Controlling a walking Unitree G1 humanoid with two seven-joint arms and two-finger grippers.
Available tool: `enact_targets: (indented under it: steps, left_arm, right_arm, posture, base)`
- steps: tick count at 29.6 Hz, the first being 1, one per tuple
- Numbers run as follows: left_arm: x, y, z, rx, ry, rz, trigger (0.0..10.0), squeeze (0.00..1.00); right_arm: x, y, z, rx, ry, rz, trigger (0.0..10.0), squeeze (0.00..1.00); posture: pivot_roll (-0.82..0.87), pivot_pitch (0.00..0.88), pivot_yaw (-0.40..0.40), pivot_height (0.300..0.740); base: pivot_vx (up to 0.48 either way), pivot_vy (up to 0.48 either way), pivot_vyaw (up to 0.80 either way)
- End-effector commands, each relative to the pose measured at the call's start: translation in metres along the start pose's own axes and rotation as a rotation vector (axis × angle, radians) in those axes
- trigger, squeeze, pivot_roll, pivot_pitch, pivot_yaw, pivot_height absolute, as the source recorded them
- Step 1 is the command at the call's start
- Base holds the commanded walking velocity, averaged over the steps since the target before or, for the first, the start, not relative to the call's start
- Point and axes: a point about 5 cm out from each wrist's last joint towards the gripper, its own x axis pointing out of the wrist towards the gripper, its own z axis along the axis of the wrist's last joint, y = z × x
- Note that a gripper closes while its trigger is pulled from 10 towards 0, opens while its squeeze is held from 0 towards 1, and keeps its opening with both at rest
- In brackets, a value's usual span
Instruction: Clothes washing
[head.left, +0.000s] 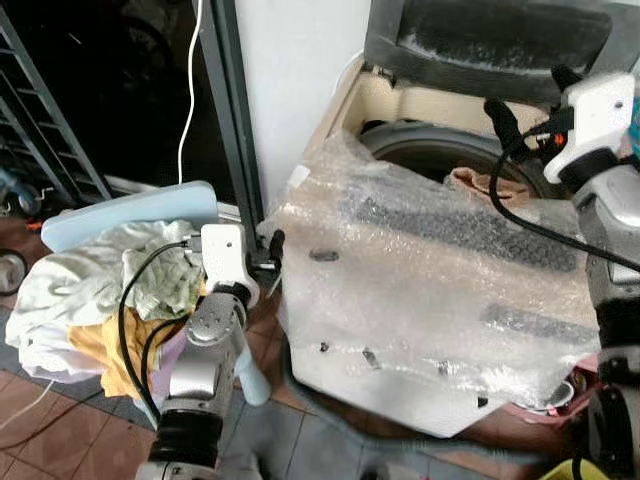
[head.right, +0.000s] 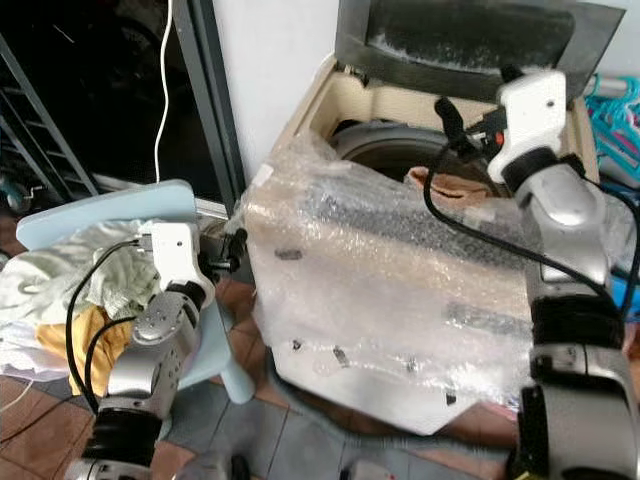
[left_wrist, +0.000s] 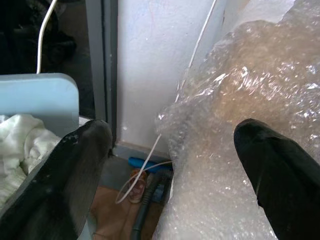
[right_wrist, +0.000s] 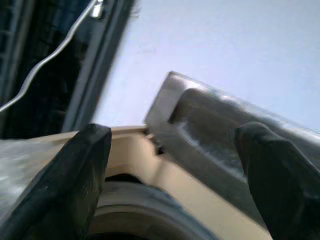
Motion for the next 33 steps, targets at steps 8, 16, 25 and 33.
enact_targets:
  steps: [8, 16, 25, 33]
  left_arm:
    - [-0.003, 0.003, 0.0, 0.001, -0.008, -0.007, 10.0, 0.0]
    - [-0.004, 0.003, 0.001, 0.011, -0.016, -0.013, 10.0, 0.0]
    - [-0.004, 0.008, 0.002, 0.024, -0.02, 0.023, 10.0, 0.0]
    - [-0.007, 0.013, 0.006, 0.053, -0.03, 0.065, 10.0, 0.0]
  right_arm:
    - [-0.035, 0.016, -0.06, 0.026, 0.359, 0.115, 10.0, 0.0]
    - [-0.027, 0.004, -0.049, -0.012, 0.308, -0.057, 10.0, 0.0]
    - [-0.016, -0.01, -0.03, 0.003, 0.165, -0.29, 10.0, 0.0]
    - [-0.009, 0.019, -0.015, 0.102, 0.059, -0.267, 10.0, 0.0]
  posture:
    - [-0.11, 0.0, 0.028, 0.74]
    - [-0.1, 0.0, 0.031, 0.74]
    - [-0.09, 0.0, 0.029, 0.74]
    - [-0.08, 0.0, 0.035, 0.74]
  base:
    - [0.0, 0.0, 0.0]
    - [0.0, 0.0, 0.0]
    - [0.0, 0.0, 0.0]
    - [0.0, 0.0, 0.0]
